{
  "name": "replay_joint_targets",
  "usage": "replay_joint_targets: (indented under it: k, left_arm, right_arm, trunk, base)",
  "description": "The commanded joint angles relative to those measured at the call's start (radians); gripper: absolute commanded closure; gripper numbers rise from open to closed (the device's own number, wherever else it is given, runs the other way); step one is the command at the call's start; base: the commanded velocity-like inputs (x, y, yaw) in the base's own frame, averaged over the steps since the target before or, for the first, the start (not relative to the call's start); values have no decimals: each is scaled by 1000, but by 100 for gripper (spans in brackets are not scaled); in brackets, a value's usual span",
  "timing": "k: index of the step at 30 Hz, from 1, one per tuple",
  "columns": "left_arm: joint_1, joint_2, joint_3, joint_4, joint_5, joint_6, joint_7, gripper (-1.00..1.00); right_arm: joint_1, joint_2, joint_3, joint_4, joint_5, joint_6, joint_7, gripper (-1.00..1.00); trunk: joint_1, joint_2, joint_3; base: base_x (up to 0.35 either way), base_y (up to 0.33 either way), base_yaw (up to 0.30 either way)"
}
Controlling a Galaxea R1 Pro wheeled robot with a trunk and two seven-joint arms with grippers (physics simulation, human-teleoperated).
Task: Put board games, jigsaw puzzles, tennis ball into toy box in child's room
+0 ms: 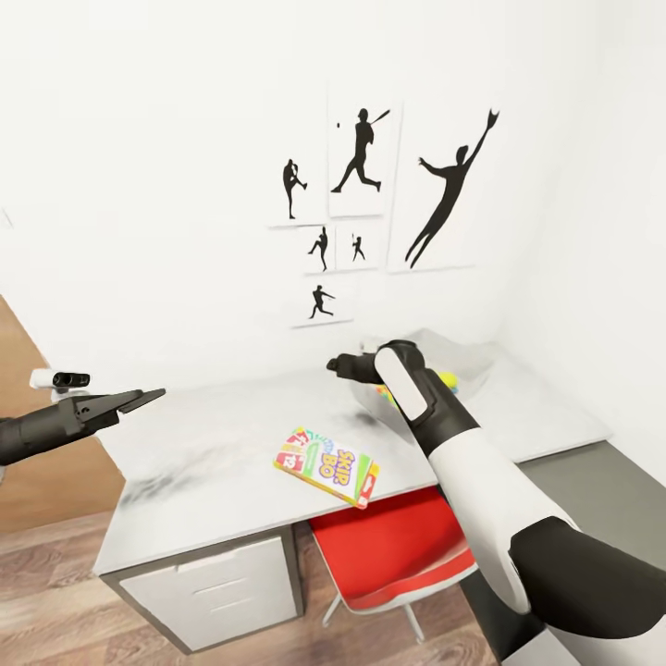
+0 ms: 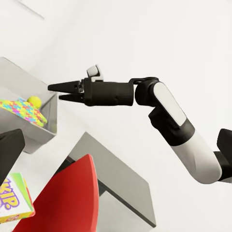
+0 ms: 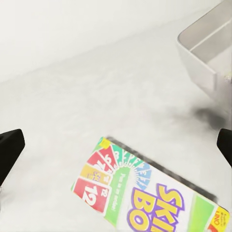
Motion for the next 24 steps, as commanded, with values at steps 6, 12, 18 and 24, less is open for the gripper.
replay_joint_targets:
  k: [6, 12, 18, 24]
  left_arm:
    - [-1, 0, 0, 0, -1, 11, -4, -100]
    - [-1, 0, 0, 0, -1, 11, -4, -100]
    - [-1, 0, 0, 0, -2, 11, -4, -100]
    - [-1, 0, 0, 0, -3, 11, -4, -100]
  right_arm:
    - [-1, 0, 21, 3, -8, -34, -14, -100]
    - [33, 0, 33, 1, -5, -82, -15, -100]
    - [99, 0, 37, 0, -5, -154, -15, -100]
    - [190, 0, 77, -43, -5, -216, -41, -100]
  trunk:
    - [1, -2, 8]
    - [1, -2, 17]
    - [1, -2, 19]
    - [1, -2, 19]
  base:
    - [-6, 0, 88]
    - [-1, 0, 94]
    - [0, 0, 26]
    - [0, 0, 4]
